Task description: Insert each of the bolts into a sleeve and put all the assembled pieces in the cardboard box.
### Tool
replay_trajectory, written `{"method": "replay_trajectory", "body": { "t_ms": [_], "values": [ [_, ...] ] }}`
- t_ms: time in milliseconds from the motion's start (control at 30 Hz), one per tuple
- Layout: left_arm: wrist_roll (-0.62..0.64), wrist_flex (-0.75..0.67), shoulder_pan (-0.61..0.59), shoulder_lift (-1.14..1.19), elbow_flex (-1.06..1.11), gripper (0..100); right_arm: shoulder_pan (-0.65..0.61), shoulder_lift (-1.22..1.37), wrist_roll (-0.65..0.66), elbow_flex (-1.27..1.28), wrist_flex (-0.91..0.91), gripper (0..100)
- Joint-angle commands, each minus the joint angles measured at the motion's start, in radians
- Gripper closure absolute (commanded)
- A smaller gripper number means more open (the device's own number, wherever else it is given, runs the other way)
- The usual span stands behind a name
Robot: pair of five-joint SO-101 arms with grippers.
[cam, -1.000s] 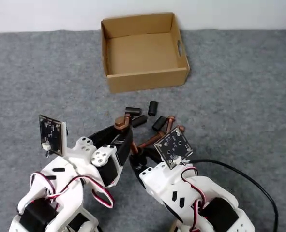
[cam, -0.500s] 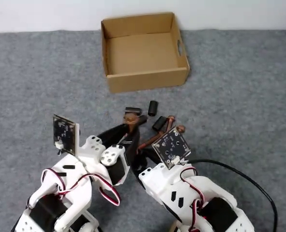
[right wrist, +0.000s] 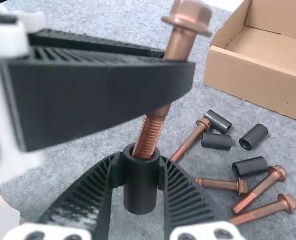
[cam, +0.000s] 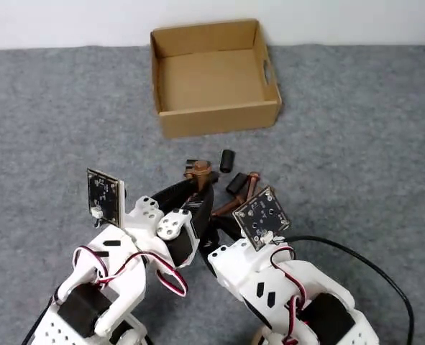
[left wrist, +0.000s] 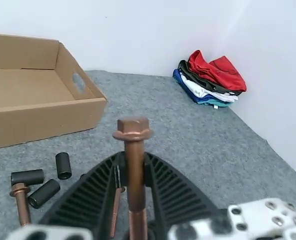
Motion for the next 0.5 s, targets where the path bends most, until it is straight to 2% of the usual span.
{"method": "replay_trajectory", "body": {
  "t_ms": [0,267,467],
  "values": [
    [-0.011,-0.020,-0.008,-0.003,-0.012,100,0.001,-0.004,0.009,-0.028,-0.033,99.0],
    [-0.012,0.302,0.092,-0.003,-0.136,100,0.001,-0.007,0.009,-0.028,-0.033,99.0],
    [-0.075,0.430,0.095,-0.003,-0.170,100,0.001,-0.005,0.009,-0.028,-0.038,99.0]
  ]
}}
